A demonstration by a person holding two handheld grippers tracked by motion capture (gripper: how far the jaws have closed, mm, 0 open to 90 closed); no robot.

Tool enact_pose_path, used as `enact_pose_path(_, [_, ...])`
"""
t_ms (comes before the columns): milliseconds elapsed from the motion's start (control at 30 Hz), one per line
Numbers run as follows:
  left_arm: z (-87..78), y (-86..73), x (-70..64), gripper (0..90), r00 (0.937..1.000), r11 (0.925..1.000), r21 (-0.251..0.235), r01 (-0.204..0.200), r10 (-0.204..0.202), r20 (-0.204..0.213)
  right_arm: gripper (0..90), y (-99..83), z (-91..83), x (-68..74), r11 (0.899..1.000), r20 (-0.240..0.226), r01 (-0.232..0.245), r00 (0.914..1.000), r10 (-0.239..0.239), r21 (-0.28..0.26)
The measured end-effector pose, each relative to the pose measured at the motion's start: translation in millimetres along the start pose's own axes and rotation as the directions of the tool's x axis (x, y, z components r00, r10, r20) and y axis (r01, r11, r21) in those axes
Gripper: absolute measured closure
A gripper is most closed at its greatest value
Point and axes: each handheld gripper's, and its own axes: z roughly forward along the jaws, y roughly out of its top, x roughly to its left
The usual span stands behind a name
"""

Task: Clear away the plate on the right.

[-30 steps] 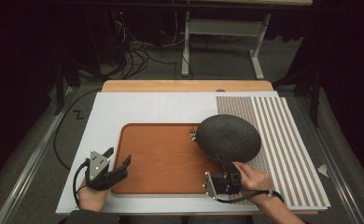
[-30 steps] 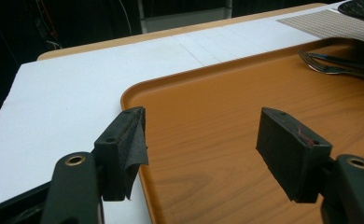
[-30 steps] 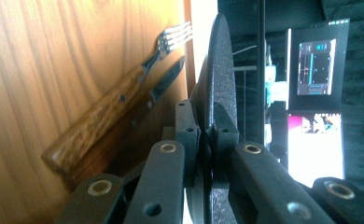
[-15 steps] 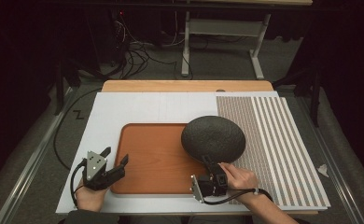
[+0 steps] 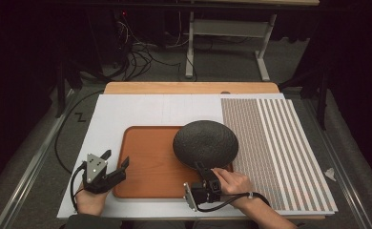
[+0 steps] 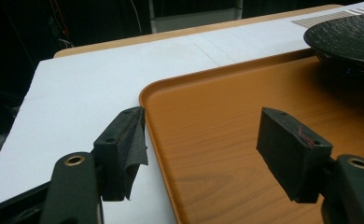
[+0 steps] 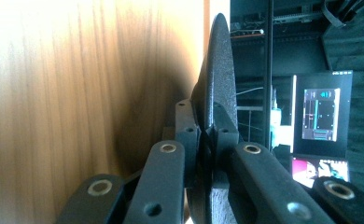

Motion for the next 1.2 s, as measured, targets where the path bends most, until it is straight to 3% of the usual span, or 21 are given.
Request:
enact_pose_path(667, [0.2,0.1,-0.4,32.9,1.0000,1.0000,0.004,-0.007,0.007,0.000,87.4,15.9,7.7,3.7,0.999,-0.011,0.022,0.9997,-0.023,-0.028])
enact_pose_path(1200, [0.3,0.0,-0.2,32.9,1.0000,1.0000,0.003,-0.006,0.006,0.001,87.4,39.1,11.6,6.4,0.994,-0.006,0.056,0.9983,-0.057,-0.090])
